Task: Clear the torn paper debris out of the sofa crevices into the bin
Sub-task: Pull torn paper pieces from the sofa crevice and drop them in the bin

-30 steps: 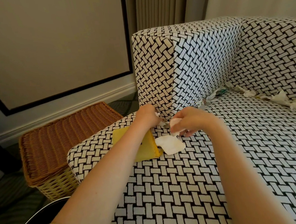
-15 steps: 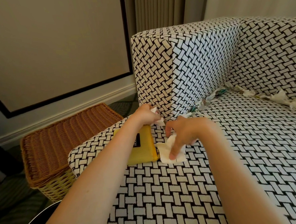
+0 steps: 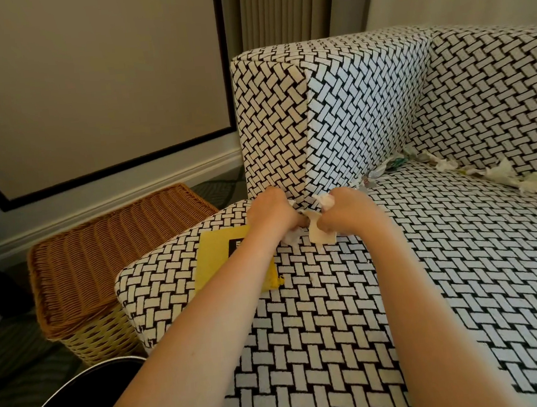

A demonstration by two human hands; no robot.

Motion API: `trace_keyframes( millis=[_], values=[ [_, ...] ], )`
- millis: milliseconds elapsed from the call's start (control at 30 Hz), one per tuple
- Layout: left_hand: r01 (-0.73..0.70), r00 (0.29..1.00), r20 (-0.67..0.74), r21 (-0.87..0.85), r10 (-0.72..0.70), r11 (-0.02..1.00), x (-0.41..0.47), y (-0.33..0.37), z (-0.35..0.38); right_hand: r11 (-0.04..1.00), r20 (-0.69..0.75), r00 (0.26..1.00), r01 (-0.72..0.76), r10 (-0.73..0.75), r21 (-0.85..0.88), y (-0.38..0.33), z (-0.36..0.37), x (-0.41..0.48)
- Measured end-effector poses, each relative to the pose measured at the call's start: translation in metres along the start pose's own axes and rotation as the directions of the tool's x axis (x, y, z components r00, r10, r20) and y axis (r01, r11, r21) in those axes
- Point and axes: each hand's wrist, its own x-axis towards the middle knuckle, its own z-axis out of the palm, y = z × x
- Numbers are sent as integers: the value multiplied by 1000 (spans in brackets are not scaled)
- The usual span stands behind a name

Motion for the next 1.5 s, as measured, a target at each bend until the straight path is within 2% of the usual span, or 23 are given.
trace_keyframes(
  millis=[167, 367, 767, 967, 1133, 1333, 1500],
  values=[
    [43, 998, -51, -42, -45, 998, -2, 1, 5, 998, -57, 997, -60, 60, 8, 6, 10, 6],
    [12, 993, -116, -75, -21, 997, -2, -2, 8, 997, -72, 995, -67, 69, 33, 5, 14, 8],
    [48, 999, 15, -121, -46, 992, 7, -8, -6, 999, -146, 989, -37, 36, 0, 8, 12, 10],
    [119, 986, 145, -235, -87, 965, 12, -11, -16, 999, -87, 996, -28, 29, 22, 7, 10, 10],
    [134, 969, 241, -342, -51, 930, 14, -19, -24, 994, -14, 1000, -15, 16, 106, 0, 11, 6],
    [231, 923, 384, -505, -23, 832, 9, -13, -29, 979, -124, 992, 49, -24, 197, -6, 4, 1],
    [334, 852, 522, -598, 38, 728, 6, -12, -31, 956, -207, 978, 72, -12, 286, -7, -2, -2]
  ],
)
